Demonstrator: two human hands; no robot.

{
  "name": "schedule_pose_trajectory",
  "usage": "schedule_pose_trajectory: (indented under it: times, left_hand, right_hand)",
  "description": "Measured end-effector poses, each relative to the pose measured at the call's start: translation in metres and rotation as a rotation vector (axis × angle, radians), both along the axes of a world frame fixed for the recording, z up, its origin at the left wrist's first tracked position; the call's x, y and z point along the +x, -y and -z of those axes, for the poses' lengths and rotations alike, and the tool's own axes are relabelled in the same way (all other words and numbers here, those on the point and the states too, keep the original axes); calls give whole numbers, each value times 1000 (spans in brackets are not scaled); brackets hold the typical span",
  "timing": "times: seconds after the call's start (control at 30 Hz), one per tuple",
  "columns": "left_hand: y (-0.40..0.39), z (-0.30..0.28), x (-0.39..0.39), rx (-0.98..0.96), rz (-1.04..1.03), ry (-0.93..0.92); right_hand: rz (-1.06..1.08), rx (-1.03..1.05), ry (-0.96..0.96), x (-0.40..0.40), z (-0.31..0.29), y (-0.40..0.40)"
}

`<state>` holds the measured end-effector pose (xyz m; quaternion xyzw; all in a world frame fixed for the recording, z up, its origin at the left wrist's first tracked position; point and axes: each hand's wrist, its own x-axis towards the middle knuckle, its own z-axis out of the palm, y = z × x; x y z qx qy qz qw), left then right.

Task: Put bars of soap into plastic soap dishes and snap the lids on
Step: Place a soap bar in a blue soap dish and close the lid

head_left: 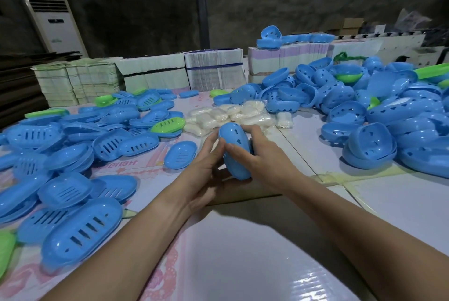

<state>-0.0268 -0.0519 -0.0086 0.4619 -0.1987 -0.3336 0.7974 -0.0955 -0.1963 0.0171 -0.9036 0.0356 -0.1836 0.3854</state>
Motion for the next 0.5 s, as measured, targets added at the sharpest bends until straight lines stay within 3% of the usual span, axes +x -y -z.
schedule_pose_trajectory:
  times: [0.3, 0.4, 0.5]
  left_hand:
    - [-6, -10, -11, -5, 83, 82]
    - [-5, -6, -10, 9, 164, 43]
    - [-6, 0, -3, 55, 118, -23]
  right_hand:
    - [19, -223, 12, -19, -13, 2]
    - [67, -253, 58, -43, -19, 16]
    - [195, -276, 49, -79, -24, 43]
